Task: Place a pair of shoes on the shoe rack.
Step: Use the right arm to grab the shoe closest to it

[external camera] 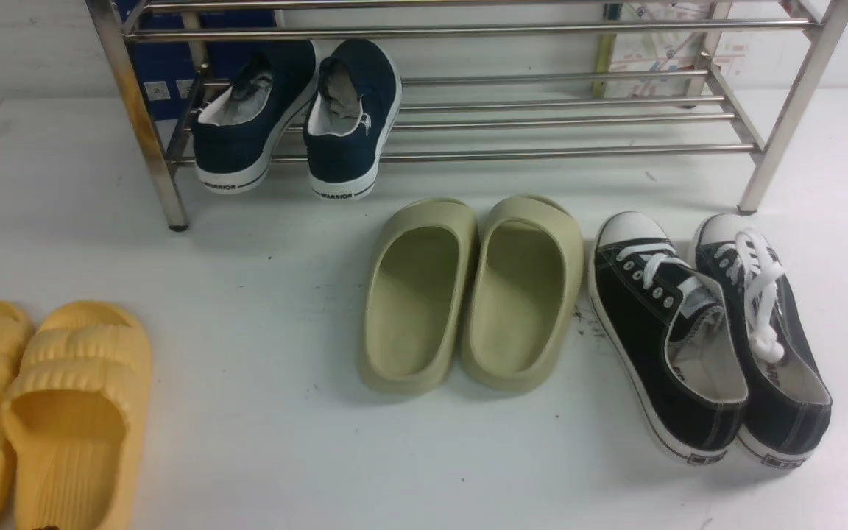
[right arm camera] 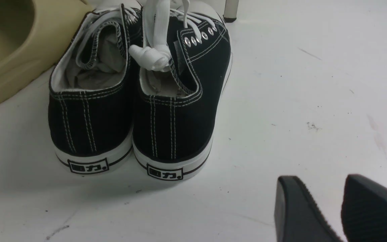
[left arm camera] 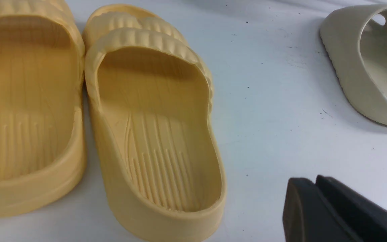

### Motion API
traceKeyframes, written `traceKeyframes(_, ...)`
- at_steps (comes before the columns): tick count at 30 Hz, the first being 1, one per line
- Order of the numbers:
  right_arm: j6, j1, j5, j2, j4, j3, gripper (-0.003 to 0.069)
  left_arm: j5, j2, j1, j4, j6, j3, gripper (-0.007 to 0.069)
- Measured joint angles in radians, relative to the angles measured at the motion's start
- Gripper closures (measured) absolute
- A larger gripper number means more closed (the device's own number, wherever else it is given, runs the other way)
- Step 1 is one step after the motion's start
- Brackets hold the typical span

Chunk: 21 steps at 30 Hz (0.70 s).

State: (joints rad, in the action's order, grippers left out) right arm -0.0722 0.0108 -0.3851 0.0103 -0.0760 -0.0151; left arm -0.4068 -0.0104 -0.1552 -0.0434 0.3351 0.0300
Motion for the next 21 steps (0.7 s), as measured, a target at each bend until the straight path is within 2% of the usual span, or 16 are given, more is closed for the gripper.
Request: traceKeyframes(21,0.000,0.000,0.000,0.000,0.000,0.000,0.0413,0.000,0.000,0.000,0.001,0.000,0.000,0.0552)
